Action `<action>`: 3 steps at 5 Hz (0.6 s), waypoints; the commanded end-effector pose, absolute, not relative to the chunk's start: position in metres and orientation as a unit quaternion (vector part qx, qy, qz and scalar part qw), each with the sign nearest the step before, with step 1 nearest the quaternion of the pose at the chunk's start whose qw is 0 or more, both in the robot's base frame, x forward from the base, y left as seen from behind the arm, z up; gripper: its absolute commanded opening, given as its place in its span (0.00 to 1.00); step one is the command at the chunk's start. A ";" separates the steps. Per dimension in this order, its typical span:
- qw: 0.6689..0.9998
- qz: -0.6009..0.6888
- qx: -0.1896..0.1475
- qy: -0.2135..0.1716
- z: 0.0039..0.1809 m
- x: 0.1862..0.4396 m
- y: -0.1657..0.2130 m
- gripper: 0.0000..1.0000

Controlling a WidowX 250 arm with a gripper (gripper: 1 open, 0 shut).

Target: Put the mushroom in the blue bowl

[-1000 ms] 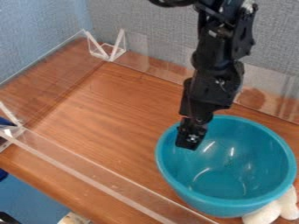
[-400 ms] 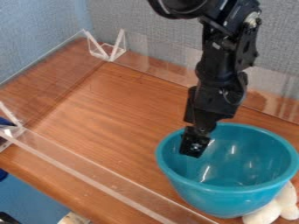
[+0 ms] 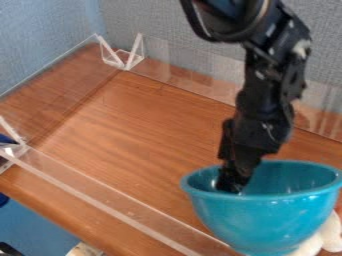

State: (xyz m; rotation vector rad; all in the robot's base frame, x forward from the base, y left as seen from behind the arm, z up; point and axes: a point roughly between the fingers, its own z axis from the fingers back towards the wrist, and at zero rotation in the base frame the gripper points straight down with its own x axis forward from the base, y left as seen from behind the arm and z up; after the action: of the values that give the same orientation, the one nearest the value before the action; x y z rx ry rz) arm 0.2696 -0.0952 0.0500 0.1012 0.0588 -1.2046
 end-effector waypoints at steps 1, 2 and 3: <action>0.820 -0.567 0.073 0.017 0.069 0.280 -0.099 0.00; 0.822 -0.563 0.089 0.022 0.083 0.289 -0.089 0.00; 0.815 -0.571 0.091 0.026 0.093 0.287 -0.093 0.00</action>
State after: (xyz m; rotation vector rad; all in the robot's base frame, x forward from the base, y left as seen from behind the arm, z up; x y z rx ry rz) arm 0.2787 -0.0877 0.0737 0.1714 0.1304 -1.2166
